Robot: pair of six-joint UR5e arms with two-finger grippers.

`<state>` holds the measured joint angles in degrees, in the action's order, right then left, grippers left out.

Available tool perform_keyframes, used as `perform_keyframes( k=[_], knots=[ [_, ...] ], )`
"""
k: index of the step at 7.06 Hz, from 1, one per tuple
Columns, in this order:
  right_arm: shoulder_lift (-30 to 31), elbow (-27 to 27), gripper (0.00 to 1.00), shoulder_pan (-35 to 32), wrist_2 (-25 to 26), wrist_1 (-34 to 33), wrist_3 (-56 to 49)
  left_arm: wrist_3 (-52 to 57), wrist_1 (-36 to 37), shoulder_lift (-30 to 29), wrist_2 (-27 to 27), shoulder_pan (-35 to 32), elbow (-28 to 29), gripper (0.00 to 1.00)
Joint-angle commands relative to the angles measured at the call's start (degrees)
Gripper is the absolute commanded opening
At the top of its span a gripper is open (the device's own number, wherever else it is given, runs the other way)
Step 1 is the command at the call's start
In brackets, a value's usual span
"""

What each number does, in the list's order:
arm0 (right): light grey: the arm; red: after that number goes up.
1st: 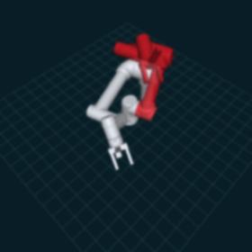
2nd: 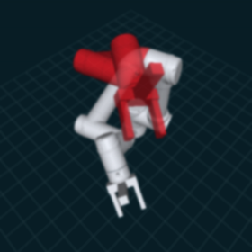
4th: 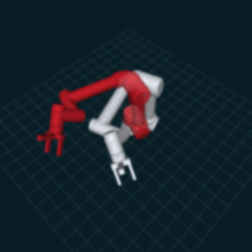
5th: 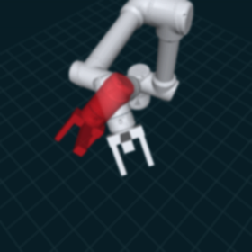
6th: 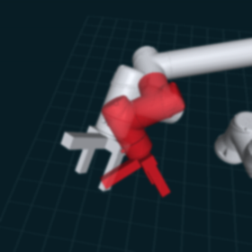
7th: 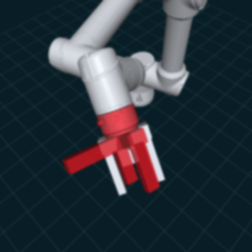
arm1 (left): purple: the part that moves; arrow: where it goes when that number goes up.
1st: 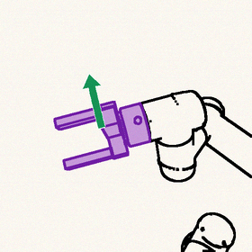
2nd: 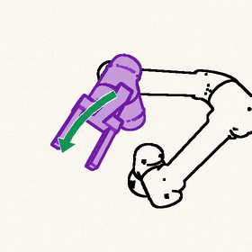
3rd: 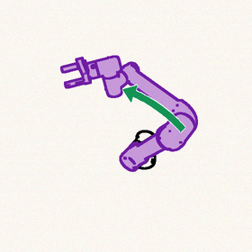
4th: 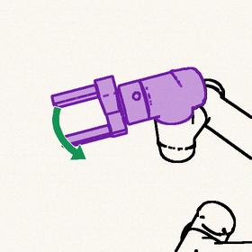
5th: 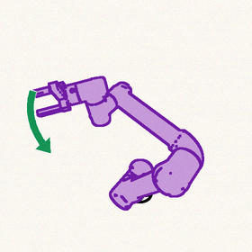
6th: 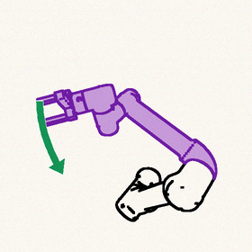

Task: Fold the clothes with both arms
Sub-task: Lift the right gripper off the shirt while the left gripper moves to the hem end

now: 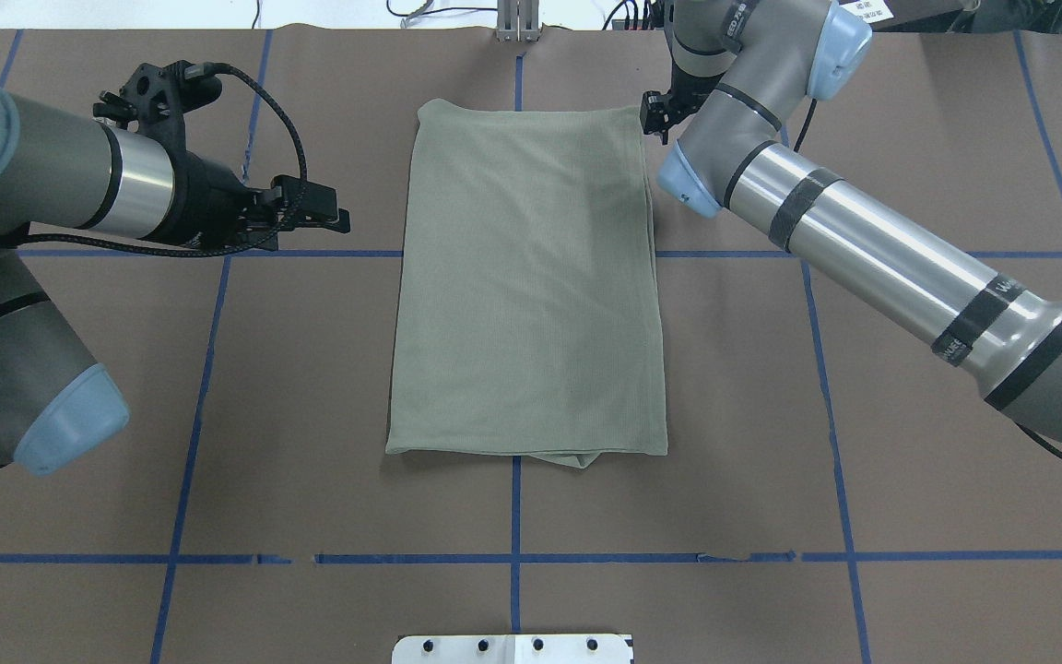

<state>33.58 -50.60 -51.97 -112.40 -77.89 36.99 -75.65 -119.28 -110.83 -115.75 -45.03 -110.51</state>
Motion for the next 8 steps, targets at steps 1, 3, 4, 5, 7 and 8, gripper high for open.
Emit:
perform_keyframes(
  k=[1, 3, 4, 5, 7, 8],
  knots=[
    [4.5, -11.9, 1.0, -0.6, -6.9, -3.5, 0.3, -7.4, 0.1, -0.1, 0.9, 5.5, -0.3, 1.0],
    [13.8, -27.0, 1.0, -0.5, -7.7, -6.4, 5.4, -17.0, 0.6, 0.4, 6.6, 14.0, 0.0, 1.0],
    [18.3, -34.2, 1.0, 0.7, -7.8, -6.7, 7.5, -21.3, 4.4, -0.3, 10.1, 19.6, 0.2, 1.0],
    [20.5, -38.0, 1.0, 2.2, -7.8, -7.4, 10.8, -22.8, 10.3, -2.1, 13.9, 21.8, 0.4, 1.0],
    [21.3, -40.4, 1.0, 3.7, -7.7, -7.2, 14.1, -24.7, 14.8, -4.9, 17.5, 23.1, 4.4, 1.0],
    [21.8, -40.9, 1.0, 4.5, -7.5, -7.0, 15.0, -24.8, 14.6, -5.2, 17.7, 23.1, 7.1, 0.99]
  ],
)
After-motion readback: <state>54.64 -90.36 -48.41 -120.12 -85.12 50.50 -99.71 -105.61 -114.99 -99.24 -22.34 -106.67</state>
